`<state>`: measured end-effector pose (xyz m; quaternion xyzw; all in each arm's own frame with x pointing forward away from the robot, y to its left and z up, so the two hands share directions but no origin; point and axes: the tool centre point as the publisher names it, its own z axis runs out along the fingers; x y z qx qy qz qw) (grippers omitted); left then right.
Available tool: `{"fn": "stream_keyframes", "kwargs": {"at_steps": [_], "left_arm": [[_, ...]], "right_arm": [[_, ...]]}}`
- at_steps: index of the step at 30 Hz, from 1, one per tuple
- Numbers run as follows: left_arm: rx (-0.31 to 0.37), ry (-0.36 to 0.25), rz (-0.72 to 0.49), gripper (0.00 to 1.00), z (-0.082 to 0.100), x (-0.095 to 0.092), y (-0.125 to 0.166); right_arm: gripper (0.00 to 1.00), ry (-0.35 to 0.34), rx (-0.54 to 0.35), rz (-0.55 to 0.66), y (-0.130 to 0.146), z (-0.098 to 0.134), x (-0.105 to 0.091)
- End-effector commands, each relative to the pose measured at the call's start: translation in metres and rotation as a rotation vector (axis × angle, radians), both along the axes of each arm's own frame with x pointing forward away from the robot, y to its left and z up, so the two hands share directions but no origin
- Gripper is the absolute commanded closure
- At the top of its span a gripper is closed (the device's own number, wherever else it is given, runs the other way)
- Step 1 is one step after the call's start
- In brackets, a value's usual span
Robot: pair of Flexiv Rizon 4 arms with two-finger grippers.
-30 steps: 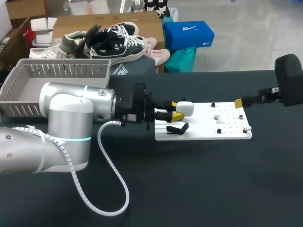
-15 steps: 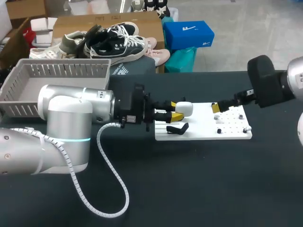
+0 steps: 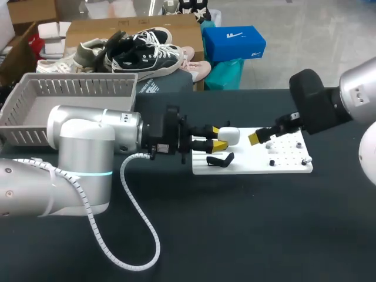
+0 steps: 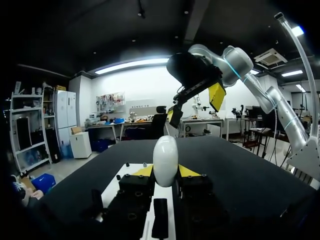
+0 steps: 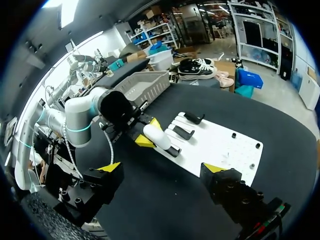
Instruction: Pick up each earbud case from the left stands, insert the matching earbuds, close the lid, and place the case in the box.
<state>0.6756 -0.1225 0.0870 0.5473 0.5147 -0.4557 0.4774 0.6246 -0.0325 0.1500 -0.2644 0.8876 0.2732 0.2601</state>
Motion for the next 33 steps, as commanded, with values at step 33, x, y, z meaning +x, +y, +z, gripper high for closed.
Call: {"fn": "stream_keyframes", "kwargs": {"at_steps": [33], "left_arm": [[-0.009, -0.003, 0.008, 1.0, -0.002, 0.0, -0.001]], "right_arm": [[0.0, 0.034, -0.127, -0.044, 0.033, -0.033, 0.028]]}}
